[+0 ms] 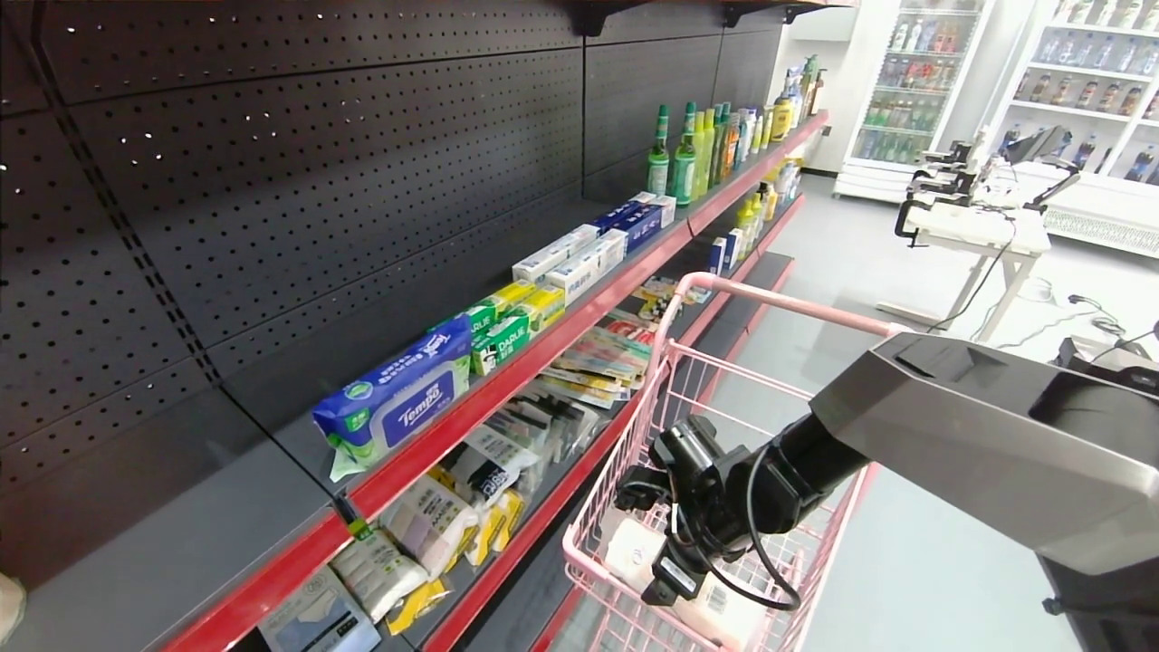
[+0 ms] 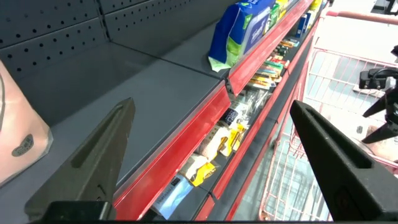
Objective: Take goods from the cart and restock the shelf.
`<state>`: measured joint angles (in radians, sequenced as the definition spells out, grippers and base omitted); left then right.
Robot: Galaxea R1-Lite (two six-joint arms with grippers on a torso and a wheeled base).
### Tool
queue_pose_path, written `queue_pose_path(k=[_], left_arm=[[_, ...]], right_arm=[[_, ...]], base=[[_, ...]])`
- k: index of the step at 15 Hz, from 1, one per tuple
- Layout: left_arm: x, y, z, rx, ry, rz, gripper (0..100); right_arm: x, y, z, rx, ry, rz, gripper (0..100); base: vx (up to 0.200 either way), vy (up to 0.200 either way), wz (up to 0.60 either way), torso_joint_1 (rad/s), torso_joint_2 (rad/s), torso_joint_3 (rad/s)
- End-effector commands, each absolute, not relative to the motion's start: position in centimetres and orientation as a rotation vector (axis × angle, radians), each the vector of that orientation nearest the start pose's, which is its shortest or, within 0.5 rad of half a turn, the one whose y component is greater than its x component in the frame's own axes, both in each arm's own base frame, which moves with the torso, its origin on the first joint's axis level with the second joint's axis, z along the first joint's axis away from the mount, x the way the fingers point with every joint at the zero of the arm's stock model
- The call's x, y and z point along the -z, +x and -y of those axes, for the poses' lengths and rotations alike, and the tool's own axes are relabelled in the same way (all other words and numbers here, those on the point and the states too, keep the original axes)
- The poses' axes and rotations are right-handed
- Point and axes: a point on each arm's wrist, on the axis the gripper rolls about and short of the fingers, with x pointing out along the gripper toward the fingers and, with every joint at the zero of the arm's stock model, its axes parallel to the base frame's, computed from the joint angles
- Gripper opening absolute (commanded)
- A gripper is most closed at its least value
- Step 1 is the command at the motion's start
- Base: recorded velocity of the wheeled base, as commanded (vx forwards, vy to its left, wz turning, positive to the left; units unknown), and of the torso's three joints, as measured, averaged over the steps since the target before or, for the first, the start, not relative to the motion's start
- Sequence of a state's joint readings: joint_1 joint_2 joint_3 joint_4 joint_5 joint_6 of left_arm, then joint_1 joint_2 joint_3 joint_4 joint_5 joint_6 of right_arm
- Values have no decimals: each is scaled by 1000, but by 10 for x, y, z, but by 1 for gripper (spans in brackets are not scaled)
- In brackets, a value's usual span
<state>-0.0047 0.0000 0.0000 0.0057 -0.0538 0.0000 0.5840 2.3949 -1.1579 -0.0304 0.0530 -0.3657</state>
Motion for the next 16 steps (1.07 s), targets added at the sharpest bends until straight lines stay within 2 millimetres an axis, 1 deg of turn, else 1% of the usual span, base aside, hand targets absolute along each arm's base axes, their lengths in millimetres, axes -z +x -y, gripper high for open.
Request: queue_pose_path(k=[1,4,16], left_arm=[[-75,-23,1,58,0,-8,100],[-75,-23,1,58,0,-8,100],[-75,-23,1,58,0,-8,100]], right_arm=[[35,323,-213,-770,-630,-1082,100],[40,325,-215,-775,-635,-1082,100],[44,324,-219,-779,-674,-1071,100]], base=[[0,0,0,0,0,0],[0,0,0,0,0,0],[0,0,0,0,0,0]])
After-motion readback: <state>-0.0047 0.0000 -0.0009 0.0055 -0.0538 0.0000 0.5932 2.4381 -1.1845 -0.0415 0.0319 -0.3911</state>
